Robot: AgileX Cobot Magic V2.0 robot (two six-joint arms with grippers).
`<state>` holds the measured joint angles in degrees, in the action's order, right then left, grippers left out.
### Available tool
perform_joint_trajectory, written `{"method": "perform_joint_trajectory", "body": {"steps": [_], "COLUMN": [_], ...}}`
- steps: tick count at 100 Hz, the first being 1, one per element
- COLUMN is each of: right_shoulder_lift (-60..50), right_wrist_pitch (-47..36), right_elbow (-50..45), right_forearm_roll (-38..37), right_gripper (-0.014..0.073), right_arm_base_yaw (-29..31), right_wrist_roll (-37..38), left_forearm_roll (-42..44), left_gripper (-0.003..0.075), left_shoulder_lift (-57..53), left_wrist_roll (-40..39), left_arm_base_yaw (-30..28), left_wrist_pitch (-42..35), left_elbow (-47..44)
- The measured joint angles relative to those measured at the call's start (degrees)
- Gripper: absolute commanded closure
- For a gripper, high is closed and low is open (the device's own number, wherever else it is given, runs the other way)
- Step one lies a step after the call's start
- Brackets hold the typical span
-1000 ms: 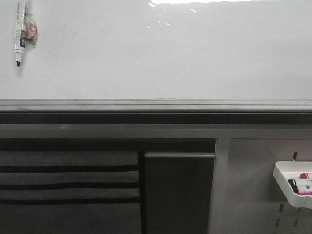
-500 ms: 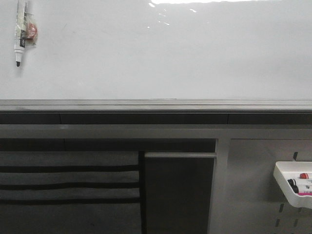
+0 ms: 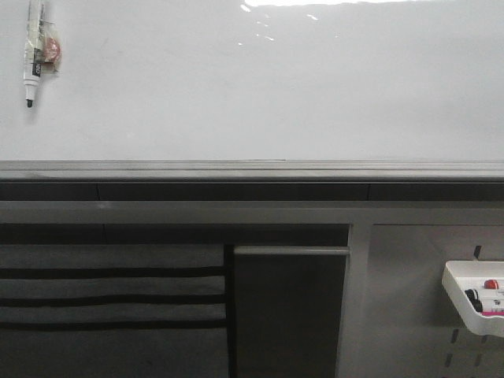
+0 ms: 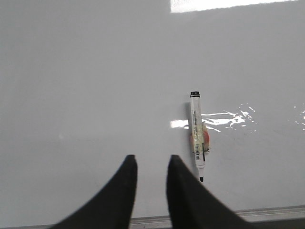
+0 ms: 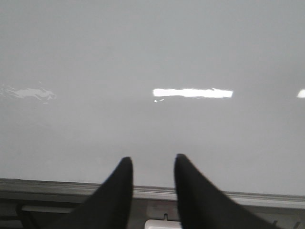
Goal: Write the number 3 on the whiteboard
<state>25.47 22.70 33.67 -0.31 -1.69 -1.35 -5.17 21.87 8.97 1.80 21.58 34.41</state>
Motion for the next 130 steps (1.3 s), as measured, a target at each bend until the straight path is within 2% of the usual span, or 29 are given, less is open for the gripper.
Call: {"method": "perform_joint_trajectory", "body": {"steps": [4,8,15,58,81,90,109,130], "right_shoulder_lift": [0.0,0.0,0.0,0.0,0.0,0.0,0.0,0.0], "right_wrist_pitch": [0.0,0.0,0.0,0.0,1.4,2.9,6.1,7.2], "right_elbow": [0.0,0.0,0.0,0.0,0.1,0.1,0.1,0.1], "right_forearm_roll": [-0.4,-0.8,-0.9,0.7,5.5,8.5,17.5,19.5], "right_gripper": [0.0079,0.0052,0.0046,0.0046,0.0056,0.0056,0.0056,0.0056], "right_arm_base_yaw": [0.0,0.0,0.0,0.0,0.0,0.0,0.0,0.0], "right_wrist_roll": [0.0,0.0,0.0,0.0,-0.1,-1.6,-10.5,-12.8], "left_forearm_roll": [0.0,0.1,0.1,-0.6,-2.1,-2.1,-2.1,-2.1], "left_gripper": [0.0220,0.0158,0.0123,0.0213,0.0272,0.0295,0.0340,0.0353], "left_shoulder_lift": [0.0,0.0,0.0,0.0,2.2,6.1,17.6,32.2], "left_wrist_roll": [0.0,0.0,0.0,0.0,0.1,0.1,0.1,0.1], "left_arm_base_yaw": [0.0,0.0,0.0,0.2,6.5,8.9,10.8,10.8], "left_wrist_pitch": [0.0,0.0,0.0,0.0,-0.2,-0.4,-5.3,-10.0], "left_elbow": [0.0,0.0,0.0,0.0,-1.4,-1.7,-1.7,2.3]}}
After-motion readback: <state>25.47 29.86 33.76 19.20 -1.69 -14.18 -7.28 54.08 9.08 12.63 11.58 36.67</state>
